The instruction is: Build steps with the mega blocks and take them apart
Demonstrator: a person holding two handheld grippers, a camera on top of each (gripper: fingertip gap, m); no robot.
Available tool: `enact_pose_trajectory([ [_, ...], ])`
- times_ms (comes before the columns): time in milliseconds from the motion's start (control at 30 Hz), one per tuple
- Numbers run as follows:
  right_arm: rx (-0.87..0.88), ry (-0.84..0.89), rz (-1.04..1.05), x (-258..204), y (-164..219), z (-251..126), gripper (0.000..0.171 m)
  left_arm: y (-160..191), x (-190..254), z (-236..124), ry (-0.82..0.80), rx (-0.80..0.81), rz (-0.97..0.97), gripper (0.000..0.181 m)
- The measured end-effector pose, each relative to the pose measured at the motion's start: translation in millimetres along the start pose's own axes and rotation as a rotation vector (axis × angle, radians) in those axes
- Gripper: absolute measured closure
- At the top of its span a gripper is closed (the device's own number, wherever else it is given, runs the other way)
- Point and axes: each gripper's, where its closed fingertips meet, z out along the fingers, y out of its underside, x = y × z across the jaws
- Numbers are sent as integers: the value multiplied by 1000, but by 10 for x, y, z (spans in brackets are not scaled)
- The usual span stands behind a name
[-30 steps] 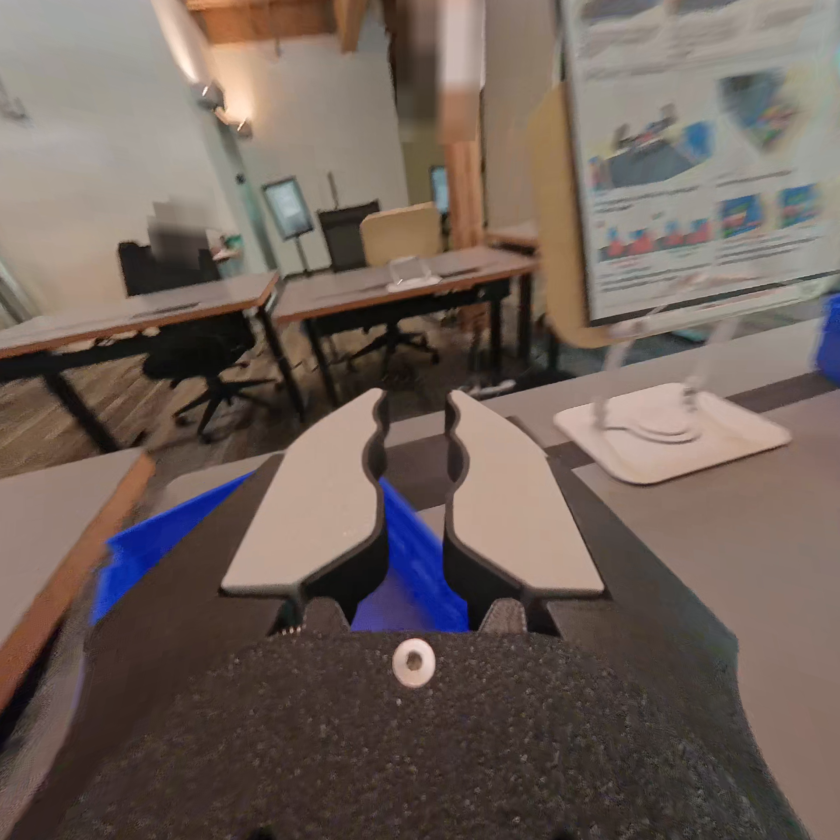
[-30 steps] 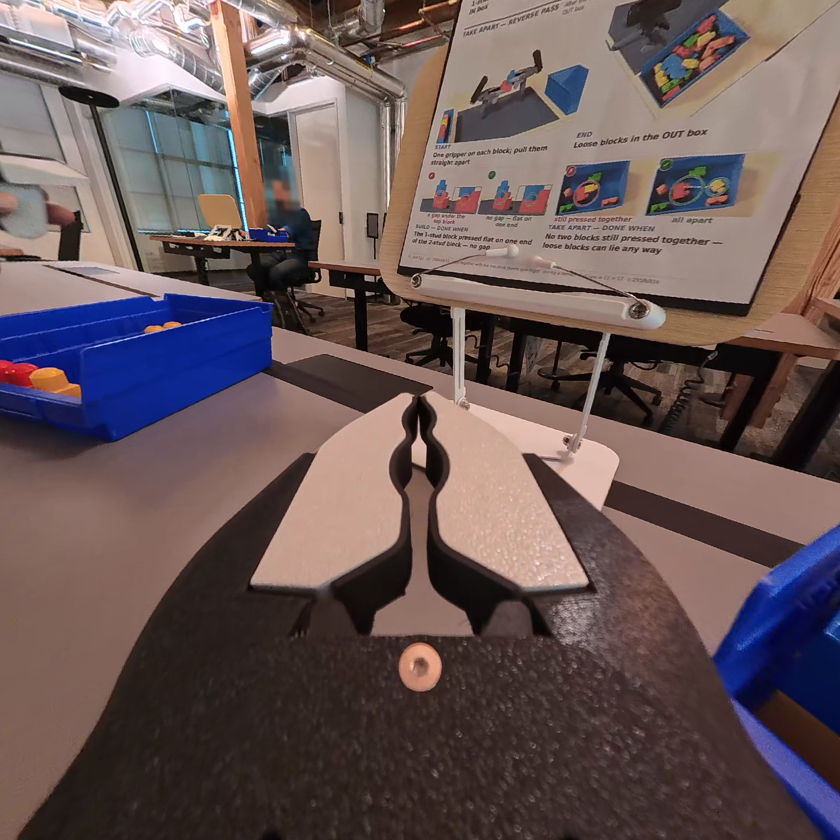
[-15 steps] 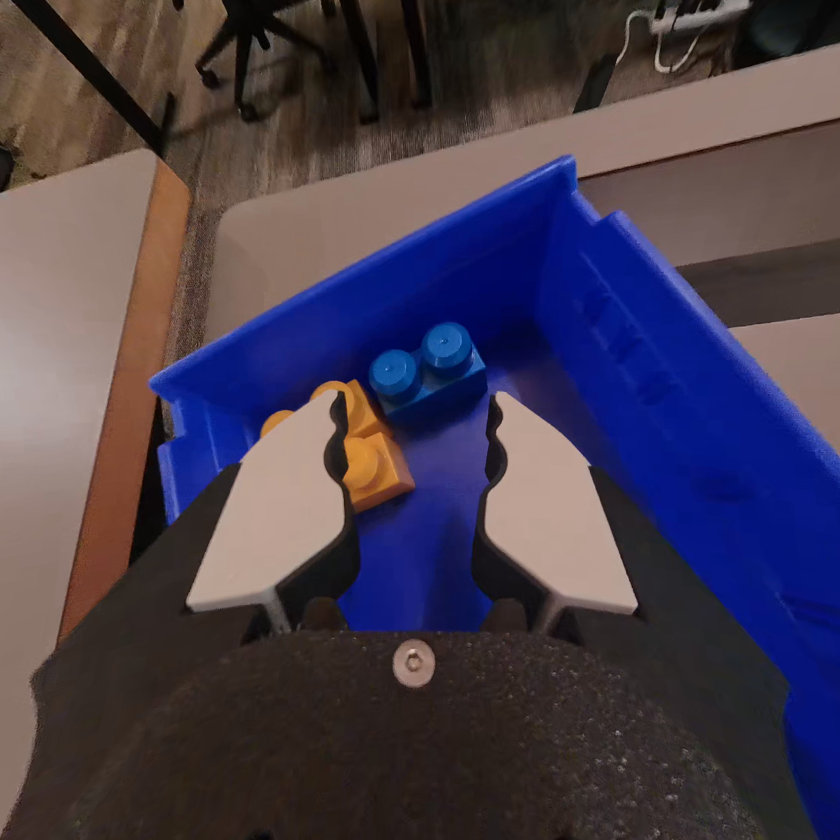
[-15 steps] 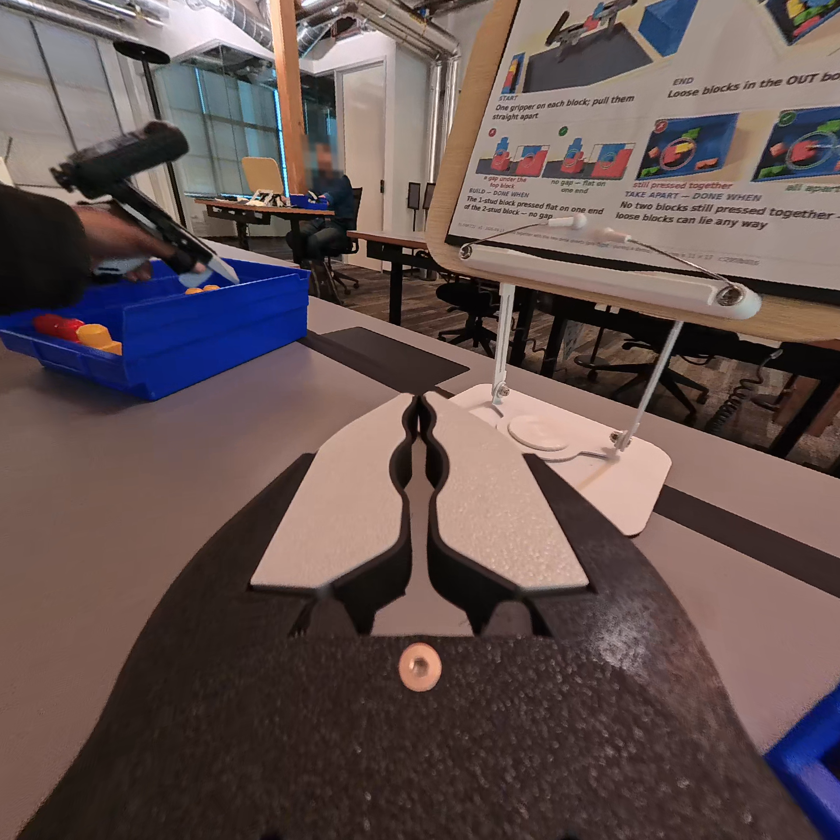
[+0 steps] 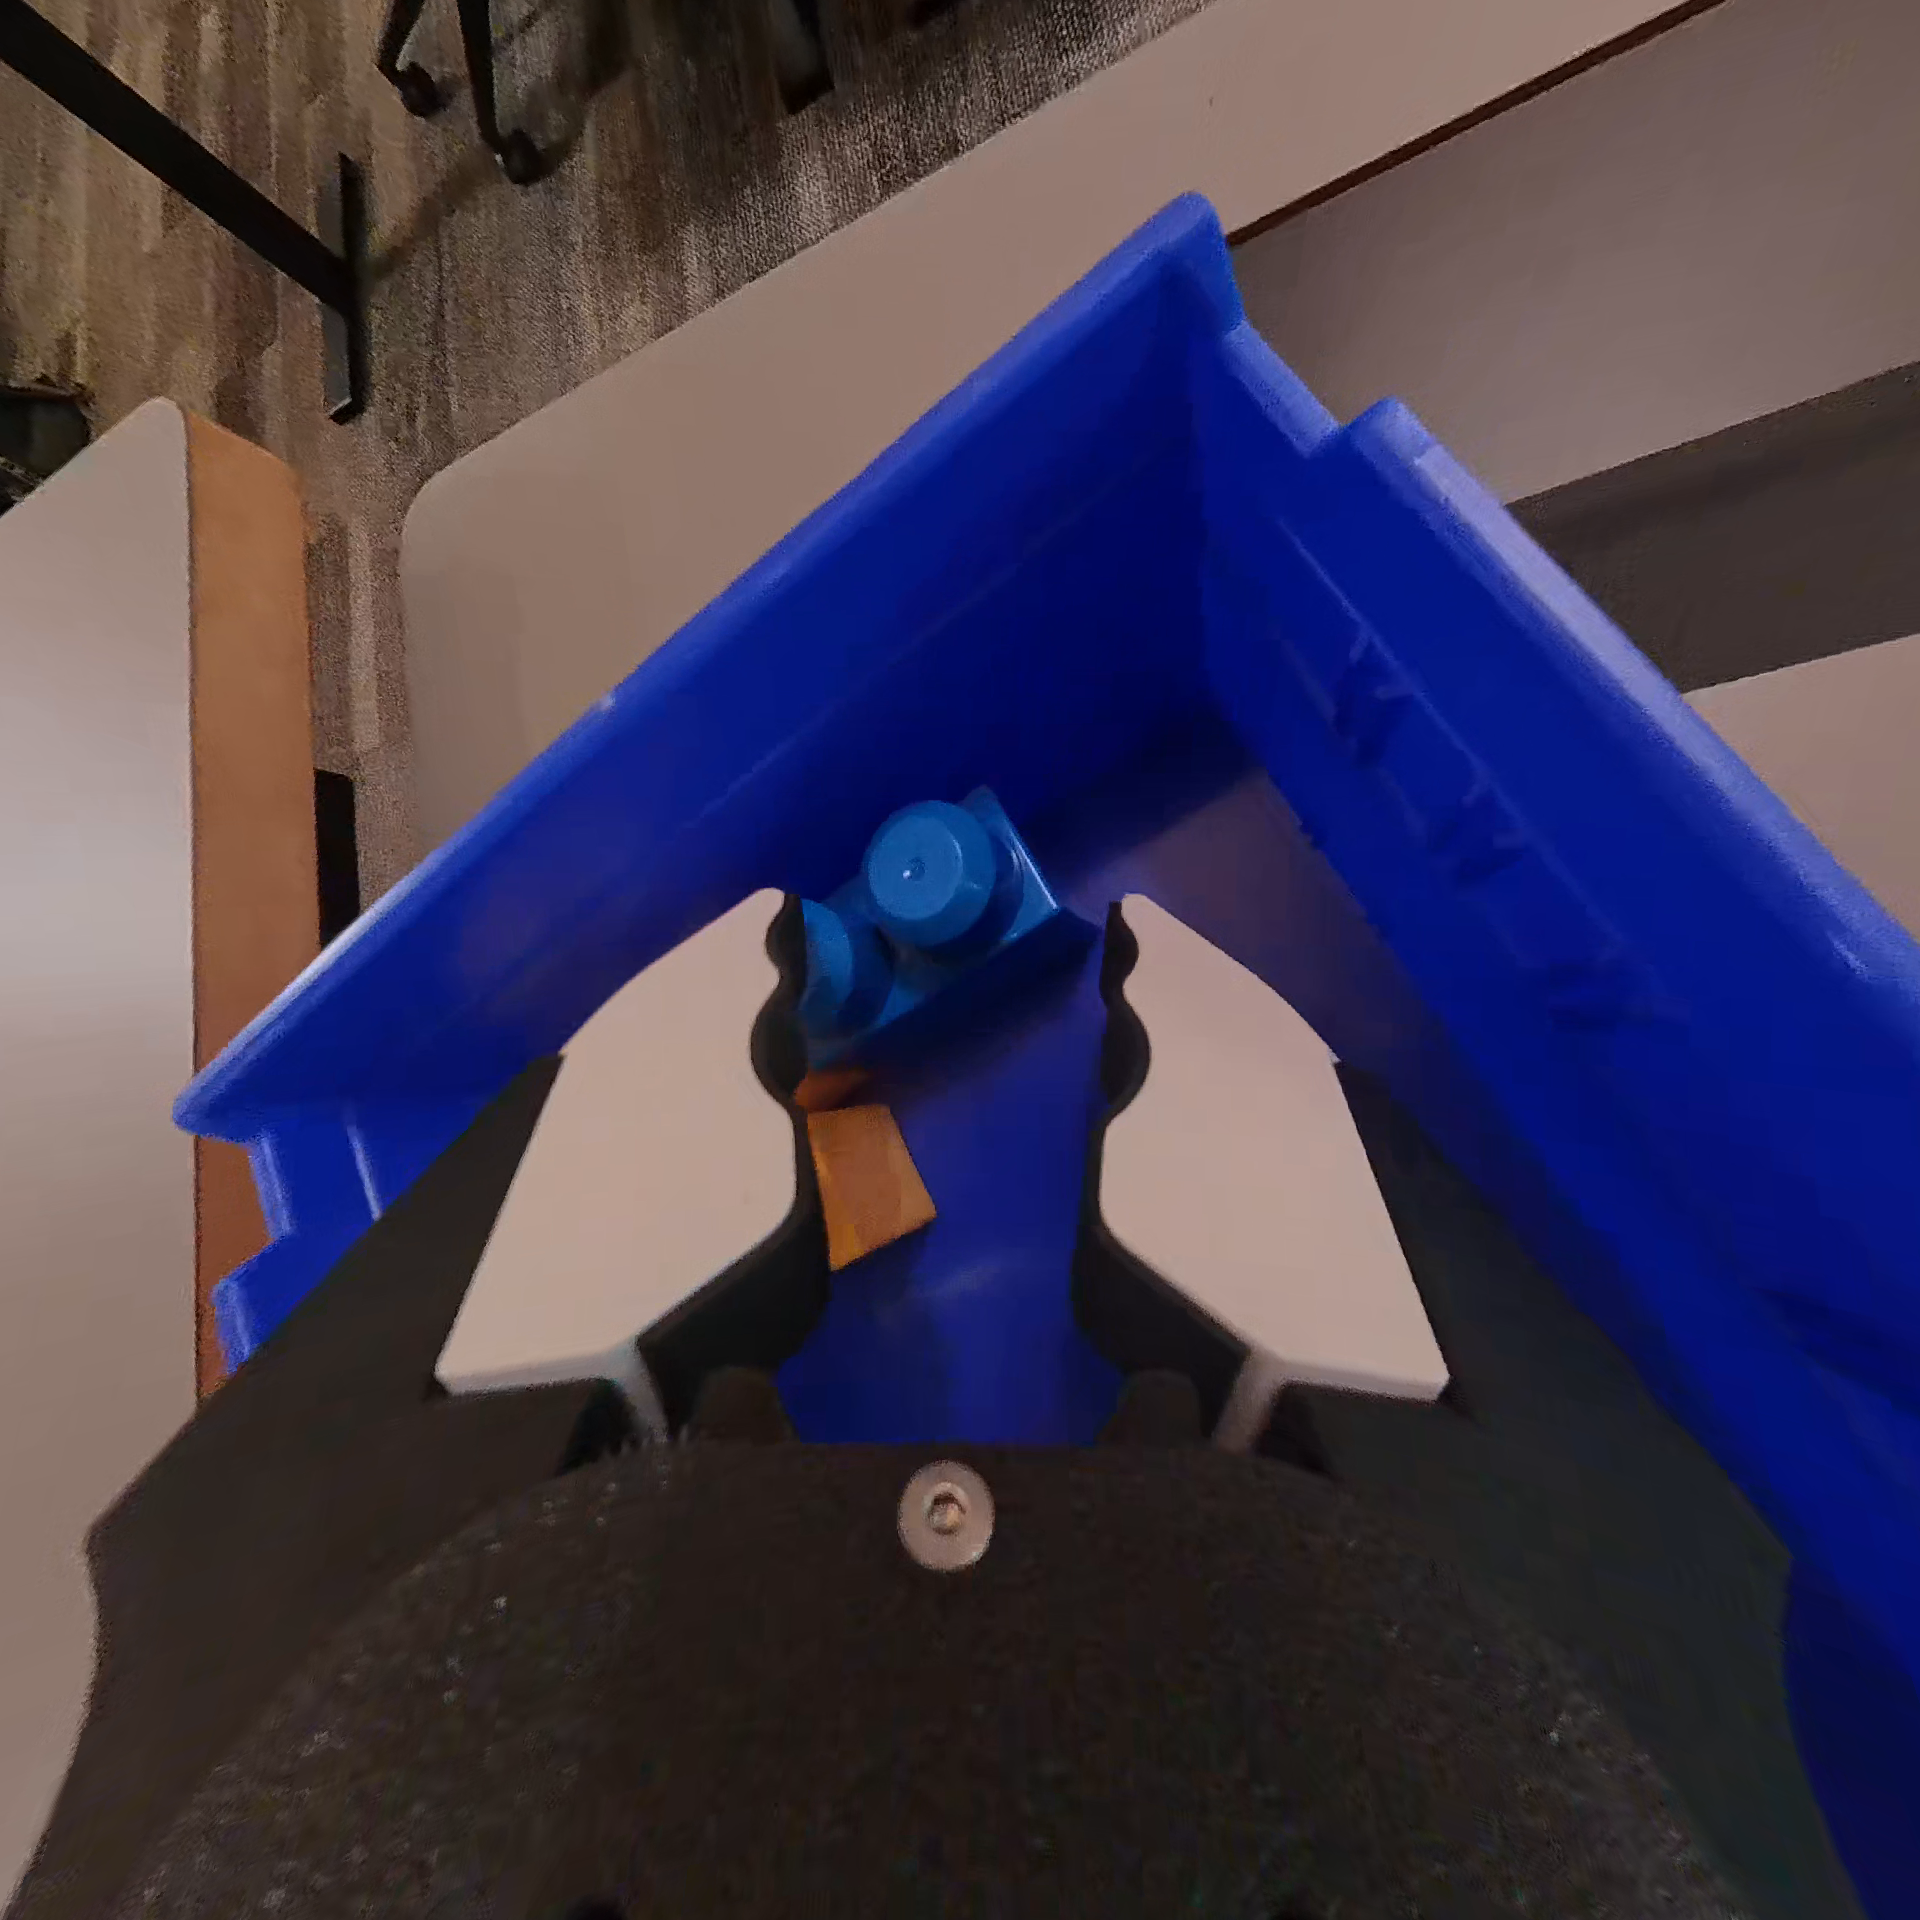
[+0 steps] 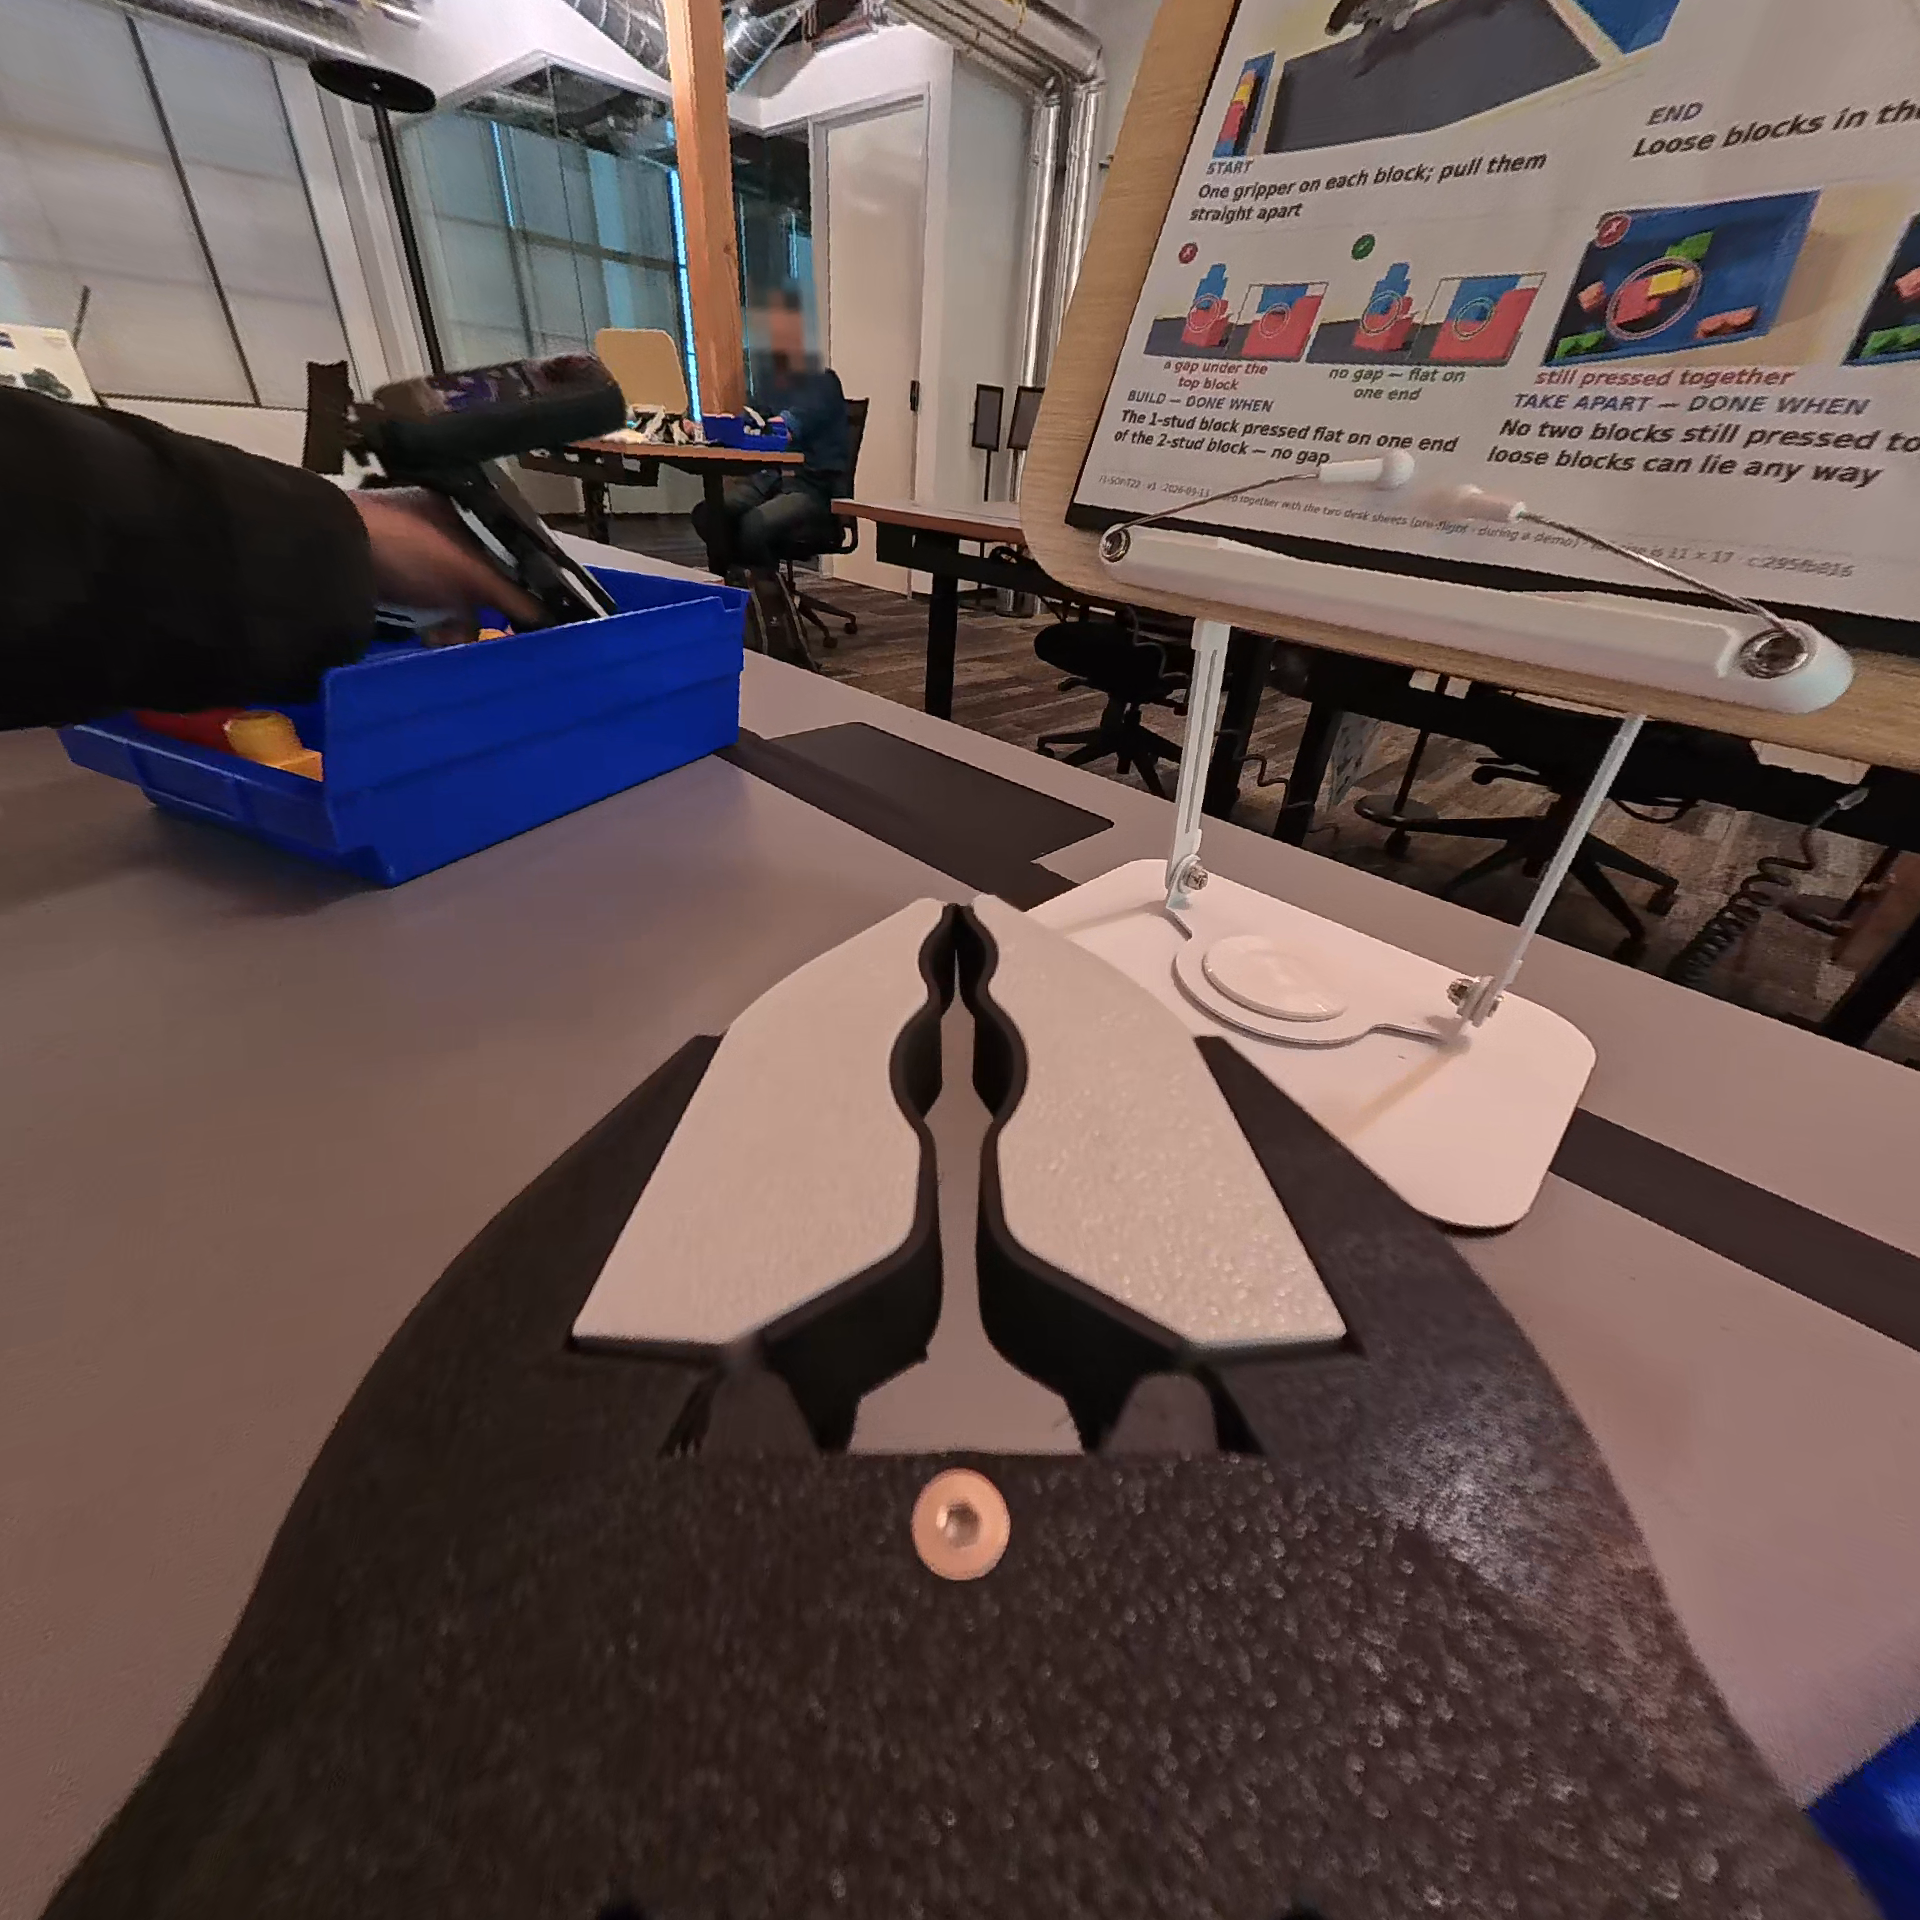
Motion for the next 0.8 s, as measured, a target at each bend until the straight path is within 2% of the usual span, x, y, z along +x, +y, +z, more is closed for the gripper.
enact_pose_trajectory([
  [300, -16, -12, -14, -27, 33, 18, 171, 33, 1, 168, -44, -63, 11, 140],
  [500, -24, -16, -31, -48, 43, 21, 171, 51, 20, 134, -46, -79, 13, 139],
  [600, -23, -15, -32, -45, 39, 13, 171, 20, 46, 29, -37, -37, 22, 149],
  [800, -24, -10, -43, -45, 34, 5, 171, -167, 82, -425, -10, 46, 75, 150],
])
